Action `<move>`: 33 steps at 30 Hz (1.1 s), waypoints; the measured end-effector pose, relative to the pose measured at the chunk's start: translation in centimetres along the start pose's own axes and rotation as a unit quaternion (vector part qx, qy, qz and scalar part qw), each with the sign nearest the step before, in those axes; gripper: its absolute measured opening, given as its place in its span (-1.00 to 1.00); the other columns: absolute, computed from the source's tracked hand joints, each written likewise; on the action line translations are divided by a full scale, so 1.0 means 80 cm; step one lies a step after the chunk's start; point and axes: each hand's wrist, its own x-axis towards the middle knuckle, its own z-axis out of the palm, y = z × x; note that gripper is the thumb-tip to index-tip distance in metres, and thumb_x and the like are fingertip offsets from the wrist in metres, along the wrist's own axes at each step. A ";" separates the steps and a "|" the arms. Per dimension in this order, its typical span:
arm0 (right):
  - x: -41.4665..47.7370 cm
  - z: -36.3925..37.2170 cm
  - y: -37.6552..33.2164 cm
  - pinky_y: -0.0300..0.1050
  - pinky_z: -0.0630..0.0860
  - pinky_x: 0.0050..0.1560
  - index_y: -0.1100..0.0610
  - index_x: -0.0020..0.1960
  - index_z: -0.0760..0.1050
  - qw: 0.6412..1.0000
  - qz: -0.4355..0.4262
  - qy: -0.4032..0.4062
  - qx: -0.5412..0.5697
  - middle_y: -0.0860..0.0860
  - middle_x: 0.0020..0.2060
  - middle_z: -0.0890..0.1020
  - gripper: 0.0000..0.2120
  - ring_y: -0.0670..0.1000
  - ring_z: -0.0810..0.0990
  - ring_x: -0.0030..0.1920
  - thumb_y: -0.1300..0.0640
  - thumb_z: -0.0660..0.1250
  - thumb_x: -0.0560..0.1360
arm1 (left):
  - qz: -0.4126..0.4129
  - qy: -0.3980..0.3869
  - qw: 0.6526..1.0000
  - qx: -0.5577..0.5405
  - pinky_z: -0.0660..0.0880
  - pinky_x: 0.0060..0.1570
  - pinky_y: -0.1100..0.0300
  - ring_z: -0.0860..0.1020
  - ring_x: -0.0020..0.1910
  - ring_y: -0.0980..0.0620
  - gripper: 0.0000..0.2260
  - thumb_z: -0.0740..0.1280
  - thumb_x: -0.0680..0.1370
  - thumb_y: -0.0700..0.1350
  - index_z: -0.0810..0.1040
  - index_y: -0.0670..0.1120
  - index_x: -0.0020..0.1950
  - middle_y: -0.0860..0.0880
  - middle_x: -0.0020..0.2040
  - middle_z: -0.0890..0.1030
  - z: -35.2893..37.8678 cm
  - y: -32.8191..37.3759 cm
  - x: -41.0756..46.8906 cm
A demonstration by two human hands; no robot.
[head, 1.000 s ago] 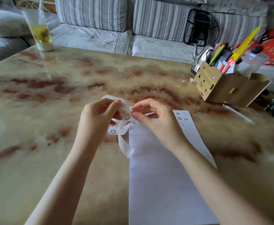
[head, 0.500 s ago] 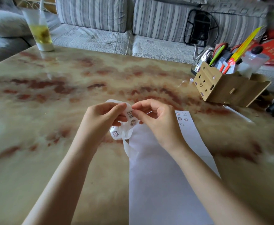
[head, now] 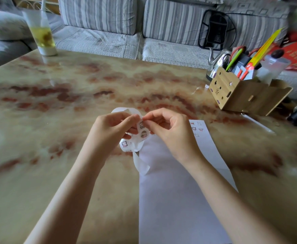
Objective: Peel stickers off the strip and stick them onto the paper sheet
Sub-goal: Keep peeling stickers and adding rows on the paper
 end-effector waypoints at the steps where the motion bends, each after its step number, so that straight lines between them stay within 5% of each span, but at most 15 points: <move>1: 0.000 0.000 0.000 -0.28 0.53 -0.15 0.14 -0.11 0.63 1.000 0.004 0.000 -0.005 -0.09 -0.28 0.68 -0.94 -0.15 0.62 -0.25 0.27 0.42 0.45 | 0.003 0.000 1.000 0.005 0.50 -0.34 0.40 0.63 -0.32 0.19 -0.87 0.36 0.52 -0.12 0.67 -0.08 -0.20 0.04 -0.36 0.67 0.000 -0.001 0.000; 6: -0.001 -0.003 -0.003 -0.36 0.43 -0.22 0.01 -0.16 0.61 0.998 0.010 -0.006 -0.054 -0.21 -0.32 0.62 -0.91 -0.19 0.54 -0.27 0.19 0.44 0.45 | 0.006 0.012 1.000 0.025 0.54 -0.31 0.35 0.63 -0.31 0.15 -0.87 0.37 0.51 -0.12 0.68 -0.11 -0.18 -0.03 -0.32 0.69 0.001 -0.003 0.000; 11: -0.003 -0.003 -0.004 -0.31 0.45 -0.19 0.06 -0.17 0.58 0.997 -0.010 -0.014 -0.076 -0.09 -0.20 0.59 -0.91 -0.12 0.49 -0.26 0.21 0.45 0.44 | -0.006 0.023 0.999 0.047 0.59 -0.11 0.04 0.67 -0.19 -0.07 -0.87 0.39 0.49 -0.07 0.70 -0.06 -0.18 -0.05 -0.27 0.70 0.001 -0.005 0.000; 14: -0.005 -0.001 -0.001 -0.21 0.47 -0.13 0.06 -0.16 0.57 0.993 -0.032 -0.015 -0.109 -0.11 -0.17 0.57 -0.92 -0.08 0.50 -0.21 0.21 0.43 0.46 | -0.007 0.034 0.998 0.053 0.59 -0.13 0.06 0.67 -0.21 -0.07 -0.86 0.38 0.50 -0.08 0.69 -0.08 -0.19 -0.04 -0.30 0.69 0.001 -0.006 0.000; 18: -0.014 -0.006 -0.002 -0.33 0.39 -0.04 0.04 -0.14 0.55 0.991 -0.062 -0.011 -0.118 -0.11 -0.10 0.53 -0.92 -0.06 0.49 -0.10 0.19 0.39 0.48 | -0.001 0.040 0.997 0.065 0.57 -0.15 0.09 0.66 -0.23 -0.04 -0.83 0.37 0.51 -0.10 0.68 -0.12 -0.22 -0.02 -0.34 0.69 0.001 -0.007 0.000; 24: -0.011 -0.052 0.003 -0.35 0.38 -0.26 0.03 -0.21 0.58 0.995 0.053 0.000 -0.079 -0.13 -0.31 0.60 -0.87 -0.14 0.48 -0.32 0.23 0.42 0.45 | 0.004 0.064 0.995 0.079 0.58 -0.18 0.16 0.67 -0.25 0.01 -0.84 0.36 0.50 -0.08 0.68 -0.08 -0.22 0.00 -0.34 0.69 0.000 -0.011 0.004; 33: -0.001 -0.171 0.057 -0.38 0.32 -0.50 0.17 -0.16 0.58 0.969 0.185 0.102 -0.130 0.02 -0.33 0.57 -0.95 -0.22 0.44 -0.52 0.28 0.39 0.47 | 0.009 0.061 0.994 0.087 0.54 -0.30 0.37 0.66 -0.28 0.07 -0.83 0.36 0.51 -0.08 0.67 -0.07 -0.24 0.01 -0.36 0.68 0.000 -0.014 0.005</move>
